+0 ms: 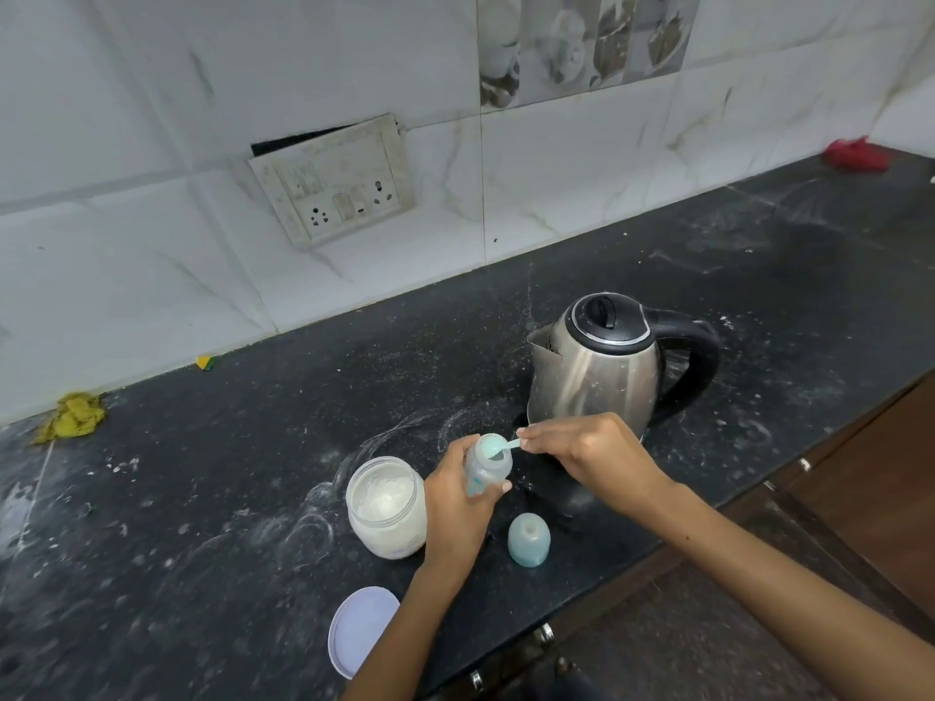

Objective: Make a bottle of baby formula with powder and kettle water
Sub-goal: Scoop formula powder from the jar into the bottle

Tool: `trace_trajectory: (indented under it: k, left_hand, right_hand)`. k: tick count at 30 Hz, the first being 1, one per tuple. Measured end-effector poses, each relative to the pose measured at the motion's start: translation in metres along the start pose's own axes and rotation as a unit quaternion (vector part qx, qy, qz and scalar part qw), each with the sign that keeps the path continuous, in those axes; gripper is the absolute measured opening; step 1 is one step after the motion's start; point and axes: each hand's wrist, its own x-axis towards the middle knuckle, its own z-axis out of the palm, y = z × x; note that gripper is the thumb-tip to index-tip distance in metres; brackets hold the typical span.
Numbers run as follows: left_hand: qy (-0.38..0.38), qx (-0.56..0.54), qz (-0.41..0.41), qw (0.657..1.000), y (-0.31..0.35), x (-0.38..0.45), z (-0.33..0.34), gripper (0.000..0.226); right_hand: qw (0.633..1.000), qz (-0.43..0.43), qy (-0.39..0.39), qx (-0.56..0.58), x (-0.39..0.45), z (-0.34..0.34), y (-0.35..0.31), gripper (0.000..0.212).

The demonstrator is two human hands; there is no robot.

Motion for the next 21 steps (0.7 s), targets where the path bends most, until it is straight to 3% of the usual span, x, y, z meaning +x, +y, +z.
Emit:
trace_trajectory:
  k: [8, 12, 15, 17, 21]
  left_hand:
    - [-0.003, -0.002, 0.008, 1.0, -0.003, 0.001, 0.002, 0.055]
    - [0.0, -0.013, 0.004, 1.0, -0.002, 0.0, 0.003, 0.056]
    - [0.004, -0.02, 0.0, 1.0, -0.002, 0.0, 0.003, 0.058]
    - [0.006, -0.019, -0.001, 1.0, -0.002, 0.001, 0.004, 0.058]
    - [0.01, -0.011, 0.007, 1.0, -0.001, 0.0, 0.006, 0.056]
  right_hand:
    - [0.999, 0.028, -0.008, 0.018, -0.002, -0.004, -0.001, 0.024]
    - [0.966, 0.209, 0.043, 0.145, 0.003, -0.009, -0.002, 0.013]
    - [0.948, 0.26, 0.06, 0.172, 0.006, -0.012, -0.004, 0.012]
    - [0.958, 0.237, 0.051, 0.154, 0.007, -0.016, -0.006, 0.012]
    - [0.999, 0.04, 0.001, 0.006, 0.002, -0.012, -0.008, 0.026]
